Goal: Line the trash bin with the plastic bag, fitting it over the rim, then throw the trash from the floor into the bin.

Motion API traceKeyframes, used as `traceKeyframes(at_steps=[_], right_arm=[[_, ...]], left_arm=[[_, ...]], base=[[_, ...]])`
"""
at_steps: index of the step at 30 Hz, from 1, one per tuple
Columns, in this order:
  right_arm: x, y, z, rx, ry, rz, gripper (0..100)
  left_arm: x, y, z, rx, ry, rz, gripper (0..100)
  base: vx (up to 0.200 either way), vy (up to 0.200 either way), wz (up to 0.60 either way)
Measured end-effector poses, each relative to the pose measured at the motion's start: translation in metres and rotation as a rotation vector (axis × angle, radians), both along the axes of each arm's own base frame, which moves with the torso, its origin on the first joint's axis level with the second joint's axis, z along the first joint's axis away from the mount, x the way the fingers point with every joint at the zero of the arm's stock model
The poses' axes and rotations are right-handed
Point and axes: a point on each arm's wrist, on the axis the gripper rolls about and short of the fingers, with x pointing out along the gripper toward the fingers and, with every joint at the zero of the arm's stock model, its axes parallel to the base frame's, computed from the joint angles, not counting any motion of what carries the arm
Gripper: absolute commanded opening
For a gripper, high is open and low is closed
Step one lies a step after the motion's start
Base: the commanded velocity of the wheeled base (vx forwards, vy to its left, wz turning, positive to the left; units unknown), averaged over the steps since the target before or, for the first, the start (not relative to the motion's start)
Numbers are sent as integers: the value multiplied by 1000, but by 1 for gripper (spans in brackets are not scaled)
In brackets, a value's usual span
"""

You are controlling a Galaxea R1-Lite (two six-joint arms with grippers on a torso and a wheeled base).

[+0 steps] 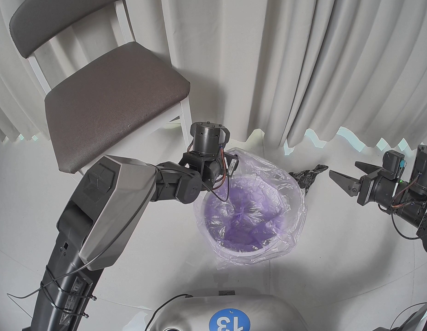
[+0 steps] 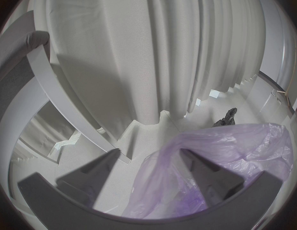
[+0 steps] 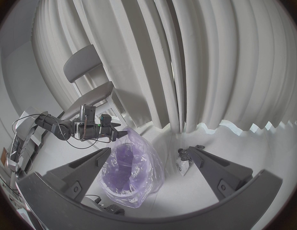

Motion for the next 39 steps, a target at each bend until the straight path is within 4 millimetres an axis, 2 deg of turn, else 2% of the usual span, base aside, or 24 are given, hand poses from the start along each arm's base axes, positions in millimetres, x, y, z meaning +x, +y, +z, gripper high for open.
traceKeyframes(at_steps=[7,20,26,31,35,39], right_arm=[[1,-1,-1,15,-6,8,100],[3,3,-7,39,26,52,100],[13,13,-21,38,40,80,100],[26,19,-36,38,16,84,100],[43,23,-57,42,-3,77,100],[58,30,-81,47,-26,79,100]], left_arm=[[-16,-5,18,-36,0,-1,100],[-62,12,35,-54,79,85,100],[-77,27,28,-35,116,97,100],[-92,40,12,6,177,87,100],[-100,52,1,6,189,94,100],[-100,59,-4,-52,129,109,100]], base=[[0,0,0],[0,0,0],[0,0,0],[0,0,0],[0,0,0],[0,0,0]])
